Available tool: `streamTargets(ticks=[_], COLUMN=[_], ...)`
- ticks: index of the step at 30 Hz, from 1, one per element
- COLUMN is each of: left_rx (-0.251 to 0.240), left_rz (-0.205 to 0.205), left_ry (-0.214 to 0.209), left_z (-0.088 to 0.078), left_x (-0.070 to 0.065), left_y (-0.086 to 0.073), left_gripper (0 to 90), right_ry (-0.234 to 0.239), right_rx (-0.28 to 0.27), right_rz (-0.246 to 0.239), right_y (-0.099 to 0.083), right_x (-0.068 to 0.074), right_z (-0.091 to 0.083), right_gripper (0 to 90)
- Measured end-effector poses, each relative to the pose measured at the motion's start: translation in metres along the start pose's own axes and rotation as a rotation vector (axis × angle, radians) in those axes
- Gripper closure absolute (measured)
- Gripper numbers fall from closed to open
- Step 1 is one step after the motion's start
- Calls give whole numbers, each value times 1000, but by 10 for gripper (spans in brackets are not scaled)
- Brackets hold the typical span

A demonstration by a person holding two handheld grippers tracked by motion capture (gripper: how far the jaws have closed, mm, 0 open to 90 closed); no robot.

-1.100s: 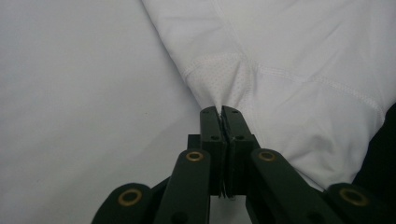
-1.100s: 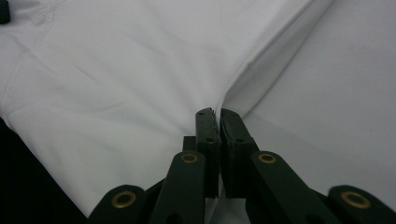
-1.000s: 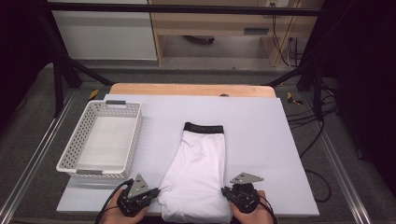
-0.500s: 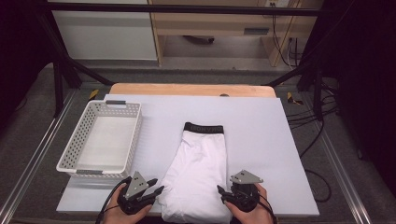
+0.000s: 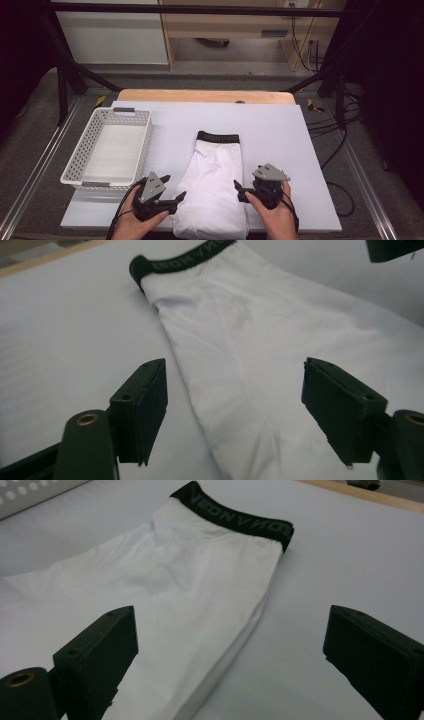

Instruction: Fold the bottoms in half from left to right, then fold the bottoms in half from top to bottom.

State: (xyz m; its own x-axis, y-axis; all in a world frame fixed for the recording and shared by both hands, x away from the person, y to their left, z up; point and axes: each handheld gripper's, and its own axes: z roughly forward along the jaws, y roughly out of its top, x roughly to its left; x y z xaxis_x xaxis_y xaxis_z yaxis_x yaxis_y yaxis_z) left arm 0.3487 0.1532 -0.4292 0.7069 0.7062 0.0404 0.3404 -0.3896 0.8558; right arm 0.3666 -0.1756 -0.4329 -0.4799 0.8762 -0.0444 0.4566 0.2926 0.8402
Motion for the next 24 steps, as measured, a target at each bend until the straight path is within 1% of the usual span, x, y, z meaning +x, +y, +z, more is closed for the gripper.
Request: streamTargets(ticks=[1, 2, 3, 4, 5, 6, 8, 9, 11, 13, 16, 19, 20, 21, 22, 23, 24], left_rx=[-2, -7, -7, -16, -16, -14, -13, -13, -12, -9, -1, 6, 1, -6, -4, -4, -7], left_rz=[-20, -36, -36, -40, -40, -41, -52, -53, -53, -57, -74, -93, -97, -95, -91, -91, -70], left_ry=[-1, -10, -10, -12, -12, -10, -21, -32, -30, -35, -42, -43, -43, -37, -28, -28, -9], left_z=[3, 6, 6, 15, 15, 25, 34, 38, 45, 52, 62, 72, 76, 79, 82, 82, 88], left_x=[4, 8, 8, 14, 14, 21, 27, 29, 35, 39, 45, 49, 49, 50, 50, 50, 50], left_y=[6, 12, 12, 22, 22, 27, 30, 31, 32, 34, 37, 39, 40, 42, 44, 44, 47], left_gripper=[265, 247, 226, 220, 213, 194, 183, 175, 154, 155, 157, 165, 172, 177, 187, 190, 191], right_ry=[-1, 8, 8, 23, 23, 37, 36, 46, 53, 43, 55, 53, 52, 51, 48, 48, 50], right_rx=[-1, -6, -6, -25, -25, -20, -20, -17, -21, -16, 0, 4, 5, 6, 6, 4, 7], right_rz=[2, -1, -1, 7, 7, 6, 0, -7, -6, -20, -13, -8, -5, -5, -12, -11, -9], right_y=[5, 10, 10, 21, 21, 29, 36, 39, 45, 51, 56, 59, 59, 59, 58, 57, 56], right_x=[-4, -9, -9, -18, -18, -24, -28, -29, -30, -30, -33, -35, -35, -35, -36, -36, -37], right_z=[3, 7, 7, 15, 15, 23, 30, 34, 40, 46, 58, 69, 72, 75, 79, 83, 86], right_gripper=[76, 77, 77, 78, 78, 79, 84, 83, 101, 129, 140, 157, 161, 162, 162, 162, 162])
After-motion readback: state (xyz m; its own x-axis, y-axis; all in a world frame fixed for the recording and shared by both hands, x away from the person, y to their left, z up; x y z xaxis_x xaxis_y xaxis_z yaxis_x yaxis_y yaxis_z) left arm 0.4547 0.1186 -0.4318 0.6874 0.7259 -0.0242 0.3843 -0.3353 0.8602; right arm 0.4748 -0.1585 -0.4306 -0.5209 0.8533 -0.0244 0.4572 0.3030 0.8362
